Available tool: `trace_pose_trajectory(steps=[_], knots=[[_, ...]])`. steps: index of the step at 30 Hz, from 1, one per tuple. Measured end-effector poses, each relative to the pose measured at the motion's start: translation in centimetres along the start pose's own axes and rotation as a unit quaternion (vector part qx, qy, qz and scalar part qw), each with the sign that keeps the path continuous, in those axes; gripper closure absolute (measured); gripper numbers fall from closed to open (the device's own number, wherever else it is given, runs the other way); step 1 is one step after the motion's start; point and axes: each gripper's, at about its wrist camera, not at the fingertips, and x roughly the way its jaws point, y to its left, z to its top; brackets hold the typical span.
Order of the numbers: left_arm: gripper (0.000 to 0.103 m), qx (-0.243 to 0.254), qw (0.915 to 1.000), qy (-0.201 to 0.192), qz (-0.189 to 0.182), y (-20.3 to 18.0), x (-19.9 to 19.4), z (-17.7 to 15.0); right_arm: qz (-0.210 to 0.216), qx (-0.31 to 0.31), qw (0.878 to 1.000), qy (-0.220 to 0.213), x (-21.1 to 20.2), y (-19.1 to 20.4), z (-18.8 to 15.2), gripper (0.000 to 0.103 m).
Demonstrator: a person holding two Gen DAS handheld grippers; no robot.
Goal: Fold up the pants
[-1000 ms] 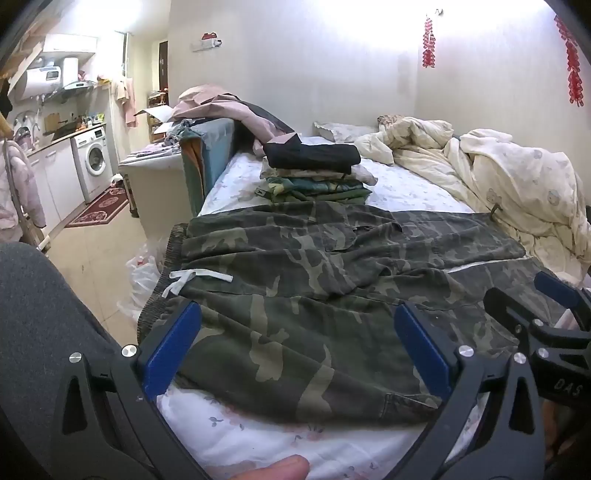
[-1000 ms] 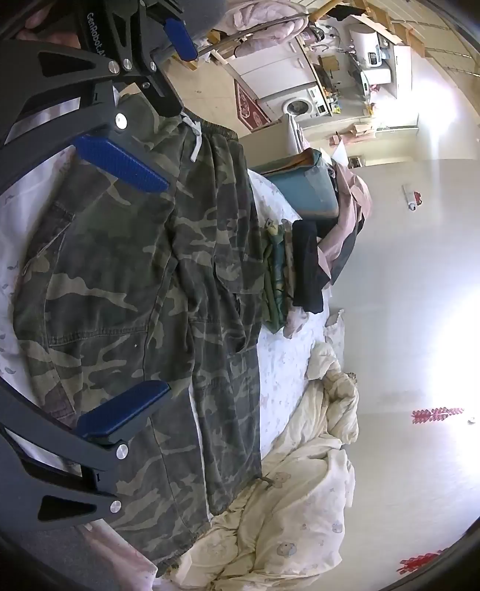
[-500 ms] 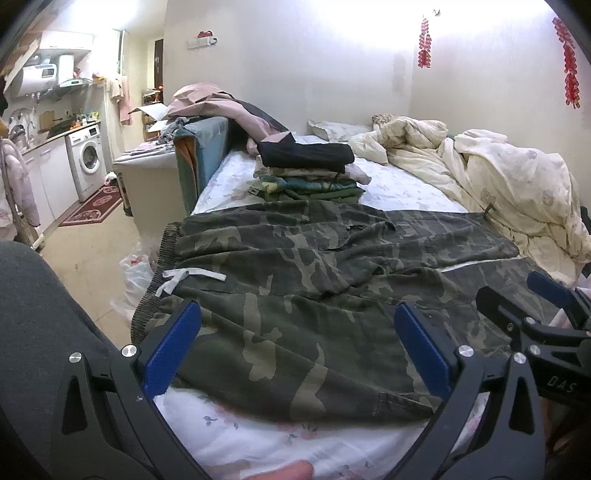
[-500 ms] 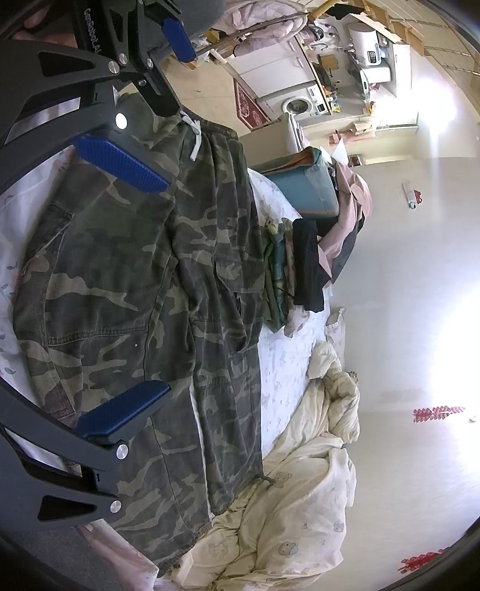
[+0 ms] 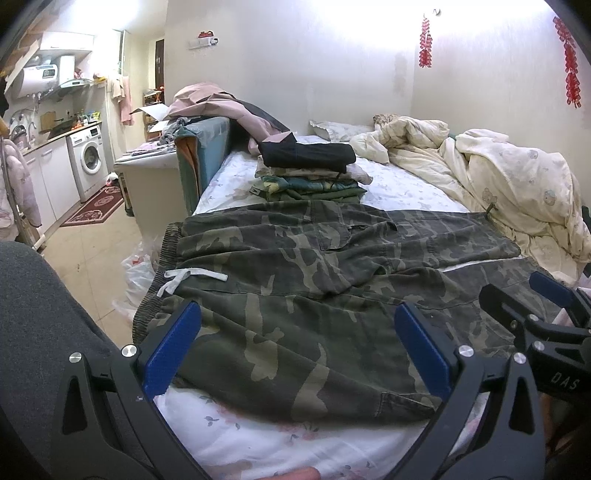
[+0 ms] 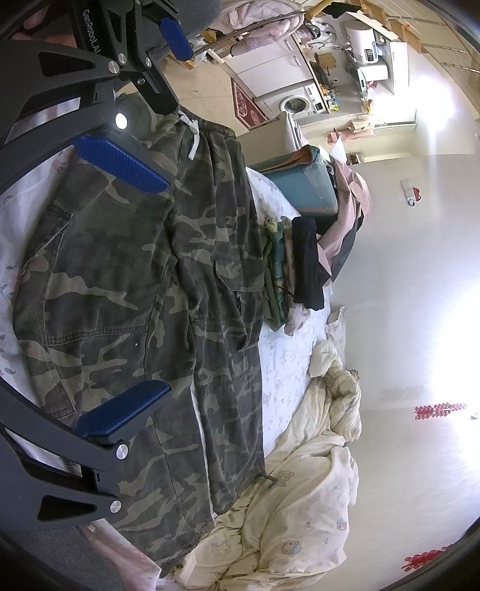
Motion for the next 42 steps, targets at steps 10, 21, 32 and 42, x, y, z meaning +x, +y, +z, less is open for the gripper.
trace_pose_trajectory(steps=[10,21,32,42], knots=[[0.000,0.001,1.0000,0.000,0.000,-0.03,-0.01,0.02,0.001,0.001,1.000,0.000,0.01,-0.08,0.02,0.000],[0.000,0.000,1.0000,-0.002,0.001,0.00,0.02,0.22,0.000,0.002,1.000,0.001,0.00,0.07,-0.07,0.000],[0.000,0.001,1.0000,-0.004,0.000,0.08,-0.02,0.24,0.000,0.002,1.000,-0.001,0.12,0.00,-0.07,0.000],[0.000,0.001,1.0000,-0.005,0.000,0.06,-0.13,0.32,0.001,0.003,1.000,0.000,-0.22,0.02,-0.02,0.000]])
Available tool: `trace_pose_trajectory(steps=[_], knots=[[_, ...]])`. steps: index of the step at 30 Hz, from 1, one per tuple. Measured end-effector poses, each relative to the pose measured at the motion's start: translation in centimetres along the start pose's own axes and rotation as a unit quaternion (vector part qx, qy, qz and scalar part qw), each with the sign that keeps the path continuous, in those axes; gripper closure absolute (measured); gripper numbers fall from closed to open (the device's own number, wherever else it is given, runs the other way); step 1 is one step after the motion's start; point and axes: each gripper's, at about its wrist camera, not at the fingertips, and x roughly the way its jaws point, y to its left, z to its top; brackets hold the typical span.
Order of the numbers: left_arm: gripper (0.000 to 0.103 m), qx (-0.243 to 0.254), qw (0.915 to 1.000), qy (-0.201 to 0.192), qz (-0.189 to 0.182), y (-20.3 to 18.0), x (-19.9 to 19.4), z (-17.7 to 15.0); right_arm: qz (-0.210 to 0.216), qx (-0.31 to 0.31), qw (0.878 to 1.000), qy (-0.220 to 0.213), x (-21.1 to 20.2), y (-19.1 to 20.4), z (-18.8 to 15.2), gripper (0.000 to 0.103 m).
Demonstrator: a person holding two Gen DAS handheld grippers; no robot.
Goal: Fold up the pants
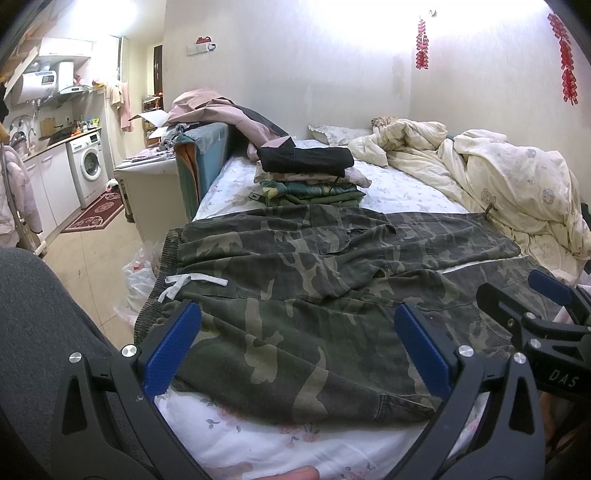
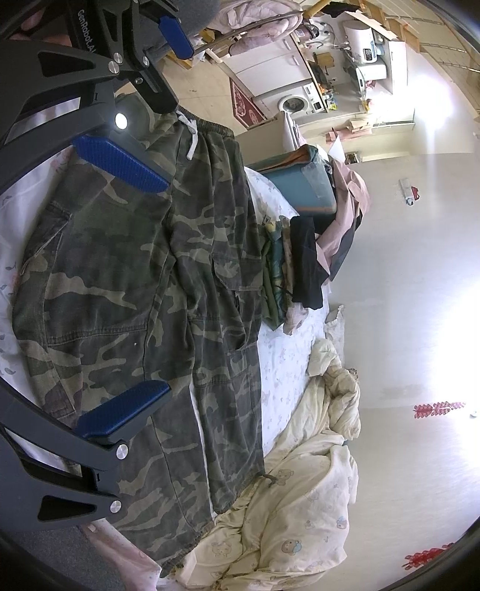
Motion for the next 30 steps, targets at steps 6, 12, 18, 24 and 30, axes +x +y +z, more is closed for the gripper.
trace_pose_trajectory(steps=[6,12,18,24,30], knots=[[0.000,0.001,1.0000,0.000,0.000,0.0,0.0,0.0,0.000,0.000,1.000,0.000,0.0,0.0,0.0,0.000],[0.000,-0.006,0.9999,0.007,0.003,0.5,0.1,0.4,0.000,0.003,1.000,-0.001,-0.1,-0.3,0.3,0.000],[0.000,-0.004,0.9999,0.010,0.005,0.4,0.2,0.2,0.002,0.004,1.000,-0.001,0.1,-0.3,0.3,0.000],[0.000,-0.006,0.9998,0.020,0.005,0.9,1.0,0.5,-0.005,0.013,1.000,0.004,-0.4,-0.6,0.8,0.000],[0.000,-0.096,0.9884,0.109,0.045,4.8,5.2,1.5,-0.006,-0.021,1.000,0.012,0.1,-1.5,3.5,0.000]])
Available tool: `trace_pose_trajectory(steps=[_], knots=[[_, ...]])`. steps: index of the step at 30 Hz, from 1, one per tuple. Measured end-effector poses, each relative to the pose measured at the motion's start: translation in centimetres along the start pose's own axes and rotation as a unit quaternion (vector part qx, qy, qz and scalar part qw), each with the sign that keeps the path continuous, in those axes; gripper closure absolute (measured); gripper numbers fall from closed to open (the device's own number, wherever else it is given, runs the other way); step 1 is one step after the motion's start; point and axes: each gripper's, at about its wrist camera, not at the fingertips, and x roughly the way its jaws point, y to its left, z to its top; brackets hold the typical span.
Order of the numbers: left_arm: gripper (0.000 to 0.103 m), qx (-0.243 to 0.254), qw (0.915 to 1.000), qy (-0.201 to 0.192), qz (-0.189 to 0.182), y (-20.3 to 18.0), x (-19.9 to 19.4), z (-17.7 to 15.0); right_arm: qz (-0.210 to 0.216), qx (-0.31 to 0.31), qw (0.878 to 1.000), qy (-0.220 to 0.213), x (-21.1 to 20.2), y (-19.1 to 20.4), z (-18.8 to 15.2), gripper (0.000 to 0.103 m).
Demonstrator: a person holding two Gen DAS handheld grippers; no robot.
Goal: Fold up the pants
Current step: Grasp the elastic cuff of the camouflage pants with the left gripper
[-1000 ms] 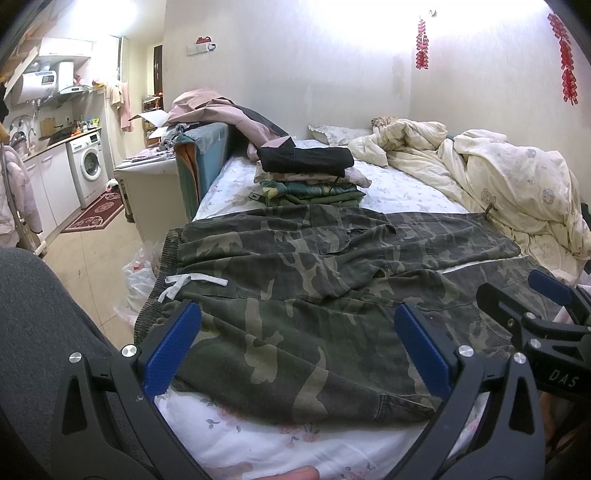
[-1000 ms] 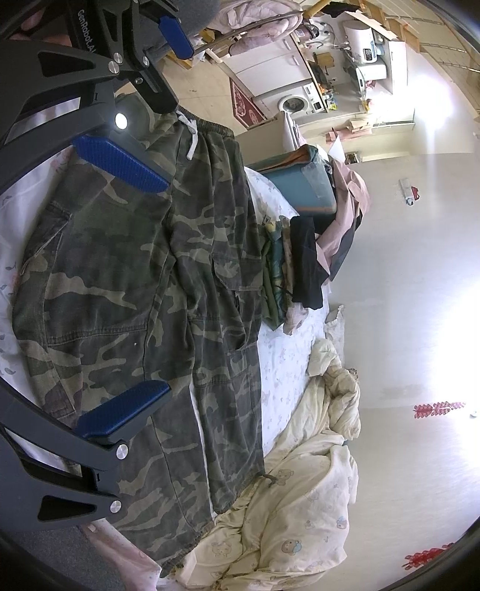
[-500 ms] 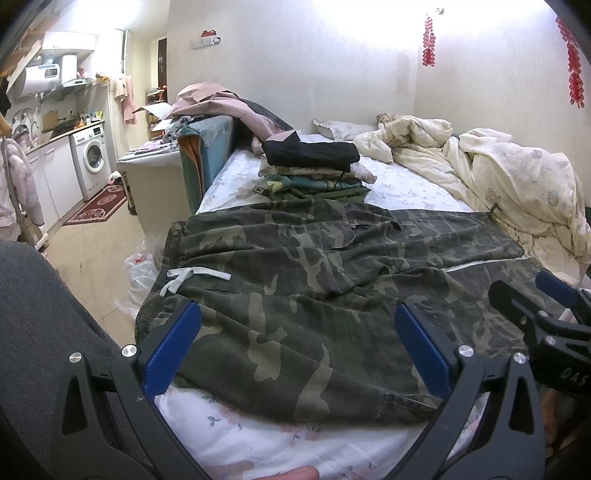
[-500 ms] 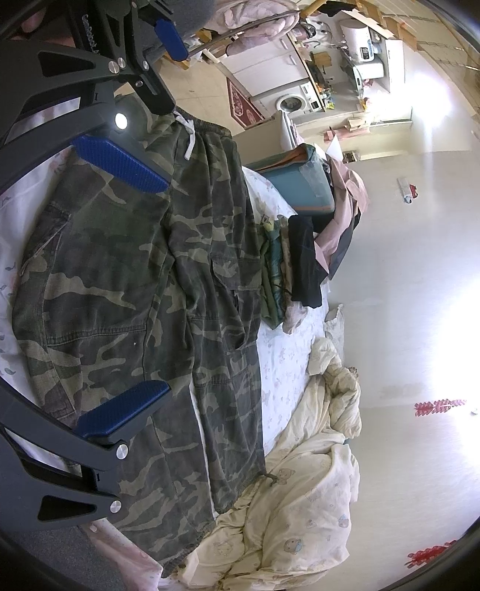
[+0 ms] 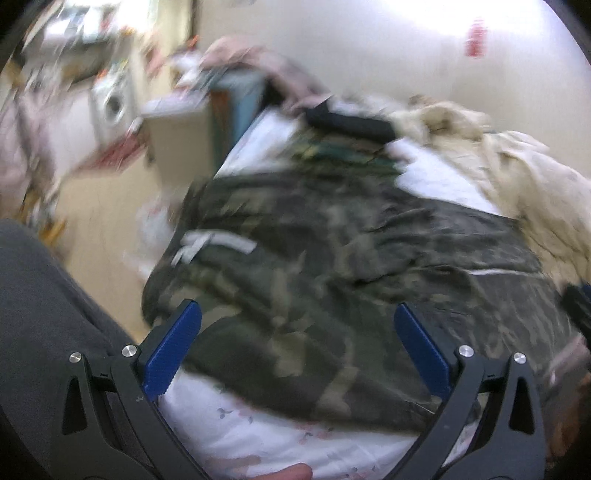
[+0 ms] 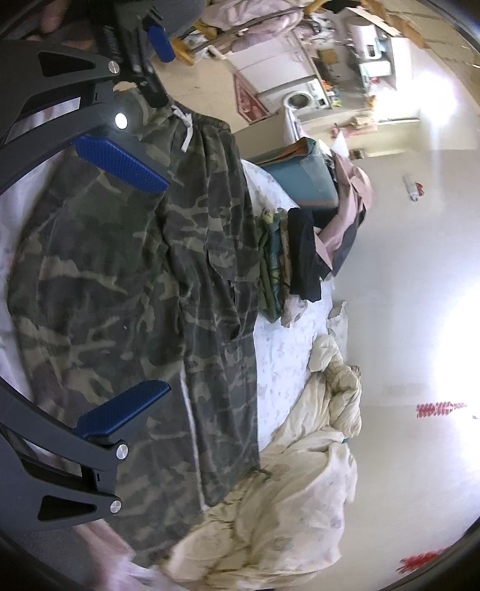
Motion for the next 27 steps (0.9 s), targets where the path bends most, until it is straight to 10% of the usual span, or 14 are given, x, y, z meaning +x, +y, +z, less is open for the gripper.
trace_pose_trajectory(steps=[3,9,16,18,21,23,27], knots=[[0.000,-0.081,0.9940,0.052,0.051,3.8,3.2,1.4,-0.002,0.006,1.000,-0.006,0.2,-0.9,1.0,0.000],[0.001,-0.250,0.9507,0.143,0.115,13.9,8.9,1.1,0.020,0.071,0.997,0.025,1.5,-3.8,0.7,0.000],[0.006,-0.352,0.9044,0.217,0.104,18.4,13.2,-3.8,0.021,0.098,0.994,0.045,2.5,-5.1,0.4,0.000],[0.018,-0.359,0.9036,0.219,0.079,18.0,14.4,-4.6,0.022,0.102,0.993,0.055,3.0,-5.3,0.2,0.000],[0.063,-0.354,0.9116,0.203,0.052,17.1,14.6,-3.9,0.018,0.109,0.992,0.068,3.5,-5.5,-0.3,0.000],[0.082,-0.318,0.9279,0.188,0.050,15.8,14.0,-2.5,0.013,0.116,0.990,0.073,3.7,-5.8,-0.6,0.000],[0.090,-0.255,0.9490,0.161,0.091,14.3,12.2,-0.3,0.016,0.148,0.983,0.108,4.6,-6.4,-1.6,0.000]])
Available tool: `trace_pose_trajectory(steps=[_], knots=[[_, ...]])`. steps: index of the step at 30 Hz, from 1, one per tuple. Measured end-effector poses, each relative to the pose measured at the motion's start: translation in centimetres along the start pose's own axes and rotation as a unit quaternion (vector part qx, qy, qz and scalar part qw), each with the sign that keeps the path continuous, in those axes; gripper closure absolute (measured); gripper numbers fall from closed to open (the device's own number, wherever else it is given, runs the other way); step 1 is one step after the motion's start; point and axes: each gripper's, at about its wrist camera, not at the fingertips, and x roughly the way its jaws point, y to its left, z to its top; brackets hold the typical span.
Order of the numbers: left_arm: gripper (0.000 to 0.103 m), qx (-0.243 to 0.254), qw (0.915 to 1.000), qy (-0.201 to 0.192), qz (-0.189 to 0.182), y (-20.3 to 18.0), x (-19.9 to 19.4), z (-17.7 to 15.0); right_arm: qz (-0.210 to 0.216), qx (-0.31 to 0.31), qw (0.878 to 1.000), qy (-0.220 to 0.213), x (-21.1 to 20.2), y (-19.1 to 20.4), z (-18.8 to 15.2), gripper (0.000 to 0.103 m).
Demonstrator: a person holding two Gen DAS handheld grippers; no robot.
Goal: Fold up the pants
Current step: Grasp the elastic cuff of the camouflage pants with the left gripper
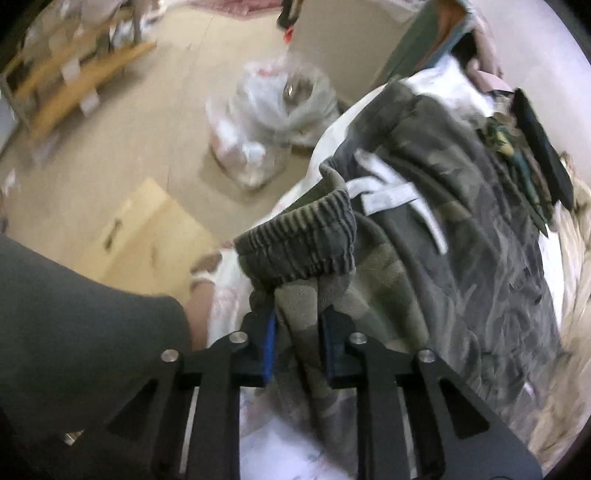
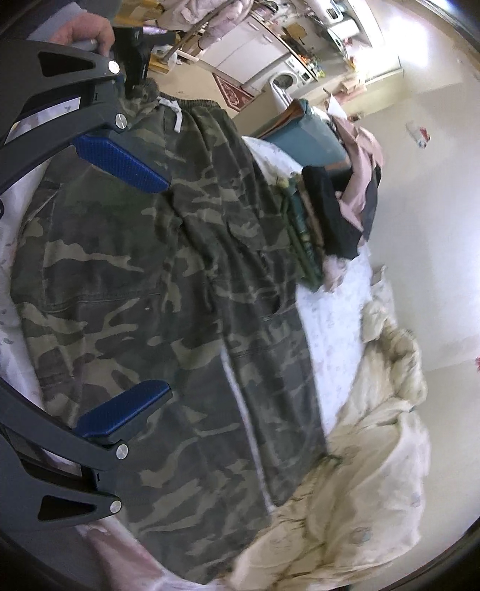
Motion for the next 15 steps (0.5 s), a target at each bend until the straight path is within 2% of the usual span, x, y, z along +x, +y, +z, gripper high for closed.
trace_pose_trajectory(steps=[3,5,6,8,11,12,13,15], knots=[[0.092,0.026,0.9989,-0.030,-0.026,-1.1,-3.0,0.5,0.048,0.064,0.994,0.071,1.7,-1.4,-1.2,0.000],[0.092,0.034,0.9973,-0.036,-0.053,-2.1,-4.4,1.6,0.084,0.123,0.980,0.129,3.0,-2.6,-2.7,0.000],[0.092,0.036,0.9970,-0.035,-0.059,-2.3,-4.6,2.1,0.104,0.148,0.971,0.157,3.7,-2.9,-3.7,0.000],[0.092,0.035,0.9963,-0.035,-0.070,-2.7,-5.1,3.0,0.133,0.207,0.943,0.226,5.0,-3.4,-6.4,0.000],[0.092,0.035,0.9966,-0.025,-0.071,-3.0,-5.2,3.5,0.153,0.258,0.911,0.284,5.4,-3.9,-9.3,0.000],[0.092,0.035,0.9967,-0.024,-0.070,-2.9,-5.3,3.5,0.150,0.269,0.907,0.288,5.4,-4.4,-9.7,0.000],[0.092,0.038,0.9968,-0.020,-0.068,-2.9,-5.1,3.6,0.134,0.277,0.908,0.284,5.3,-5.1,-9.5,0.000],[0.092,0.038,0.9970,-0.014,-0.066,-2.5,-4.6,3.7,0.073,0.282,0.922,0.256,4.9,-7.0,-8.4,0.001]])
